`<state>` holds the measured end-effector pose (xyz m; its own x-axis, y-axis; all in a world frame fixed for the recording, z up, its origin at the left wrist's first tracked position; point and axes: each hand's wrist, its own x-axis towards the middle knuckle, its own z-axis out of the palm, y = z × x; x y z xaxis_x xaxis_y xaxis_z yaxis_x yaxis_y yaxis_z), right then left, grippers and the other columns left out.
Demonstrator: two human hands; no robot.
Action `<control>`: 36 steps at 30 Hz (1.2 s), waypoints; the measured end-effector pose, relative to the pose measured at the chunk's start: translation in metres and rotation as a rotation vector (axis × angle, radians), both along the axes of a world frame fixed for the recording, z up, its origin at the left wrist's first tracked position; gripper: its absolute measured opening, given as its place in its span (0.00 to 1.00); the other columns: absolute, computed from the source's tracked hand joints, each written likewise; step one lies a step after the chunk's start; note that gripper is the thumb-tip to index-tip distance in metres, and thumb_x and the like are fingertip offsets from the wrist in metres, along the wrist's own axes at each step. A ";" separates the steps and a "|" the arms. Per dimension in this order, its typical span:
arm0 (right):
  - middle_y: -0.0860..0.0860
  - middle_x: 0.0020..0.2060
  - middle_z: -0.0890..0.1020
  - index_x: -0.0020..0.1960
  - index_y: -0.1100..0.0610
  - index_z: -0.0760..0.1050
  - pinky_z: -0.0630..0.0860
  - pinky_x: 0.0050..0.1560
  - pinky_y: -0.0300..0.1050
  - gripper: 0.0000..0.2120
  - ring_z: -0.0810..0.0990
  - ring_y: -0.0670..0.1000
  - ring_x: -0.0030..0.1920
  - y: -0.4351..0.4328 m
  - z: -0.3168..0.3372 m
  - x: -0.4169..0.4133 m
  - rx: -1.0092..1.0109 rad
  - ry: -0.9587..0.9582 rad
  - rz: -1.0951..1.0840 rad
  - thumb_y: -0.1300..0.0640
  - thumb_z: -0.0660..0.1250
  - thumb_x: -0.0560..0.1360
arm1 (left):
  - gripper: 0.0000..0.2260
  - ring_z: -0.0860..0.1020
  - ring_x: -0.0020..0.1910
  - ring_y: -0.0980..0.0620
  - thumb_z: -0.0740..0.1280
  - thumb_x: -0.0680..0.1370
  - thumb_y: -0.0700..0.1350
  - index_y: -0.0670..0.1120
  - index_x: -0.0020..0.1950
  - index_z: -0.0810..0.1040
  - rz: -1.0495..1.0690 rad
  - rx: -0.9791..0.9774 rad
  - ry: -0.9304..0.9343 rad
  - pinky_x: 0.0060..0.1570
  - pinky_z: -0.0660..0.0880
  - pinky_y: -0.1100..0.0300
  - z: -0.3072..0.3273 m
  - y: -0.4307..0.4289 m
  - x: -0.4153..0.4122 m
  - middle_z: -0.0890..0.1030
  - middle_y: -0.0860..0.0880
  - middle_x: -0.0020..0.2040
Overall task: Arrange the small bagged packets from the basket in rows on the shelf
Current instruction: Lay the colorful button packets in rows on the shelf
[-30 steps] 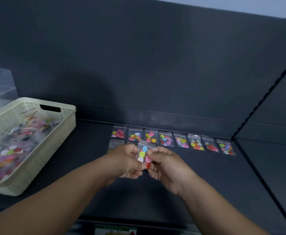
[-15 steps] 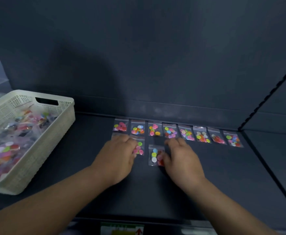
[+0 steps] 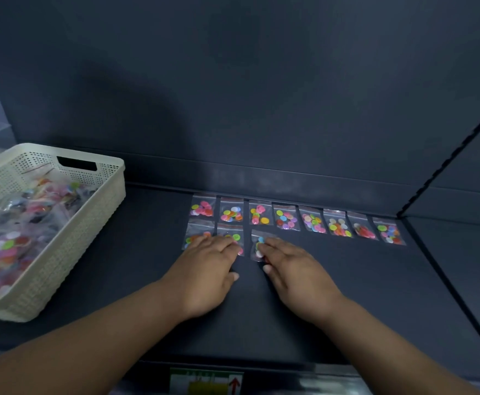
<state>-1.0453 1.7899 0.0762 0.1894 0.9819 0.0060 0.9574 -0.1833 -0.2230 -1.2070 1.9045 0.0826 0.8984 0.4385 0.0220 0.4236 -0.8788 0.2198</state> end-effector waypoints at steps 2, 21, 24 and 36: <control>0.47 0.75 0.60 0.75 0.51 0.58 0.45 0.69 0.33 0.23 0.55 0.46 0.75 0.002 0.001 0.002 -0.013 -0.008 0.014 0.51 0.53 0.81 | 0.24 0.54 0.75 0.55 0.57 0.80 0.53 0.51 0.75 0.59 -0.003 -0.015 -0.008 0.72 0.41 0.61 0.001 0.002 -0.001 0.58 0.53 0.76; 0.52 0.72 0.66 0.71 0.54 0.66 0.62 0.71 0.47 0.22 0.65 0.54 0.71 0.076 0.065 -0.063 0.200 0.014 0.198 0.53 0.59 0.78 | 0.27 0.59 0.74 0.52 0.61 0.78 0.53 0.50 0.76 0.59 0.174 0.175 -0.142 0.72 0.52 0.59 0.082 0.051 -0.056 0.61 0.49 0.76; 0.51 0.73 0.64 0.72 0.53 0.65 0.59 0.72 0.44 0.22 0.62 0.52 0.72 0.109 0.080 -0.097 0.219 0.039 0.293 0.50 0.59 0.79 | 0.25 0.64 0.72 0.51 0.62 0.78 0.52 0.48 0.74 0.62 0.282 0.187 -0.146 0.69 0.56 0.61 0.099 0.075 -0.100 0.65 0.49 0.74; 0.51 0.66 0.72 0.69 0.51 0.68 0.68 0.63 0.44 0.22 0.70 0.52 0.65 0.219 0.095 -0.215 0.036 0.093 0.561 0.54 0.64 0.75 | 0.20 0.73 0.63 0.47 0.61 0.79 0.49 0.51 0.71 0.67 0.729 -0.074 0.024 0.60 0.70 0.56 0.087 0.132 -0.247 0.73 0.47 0.66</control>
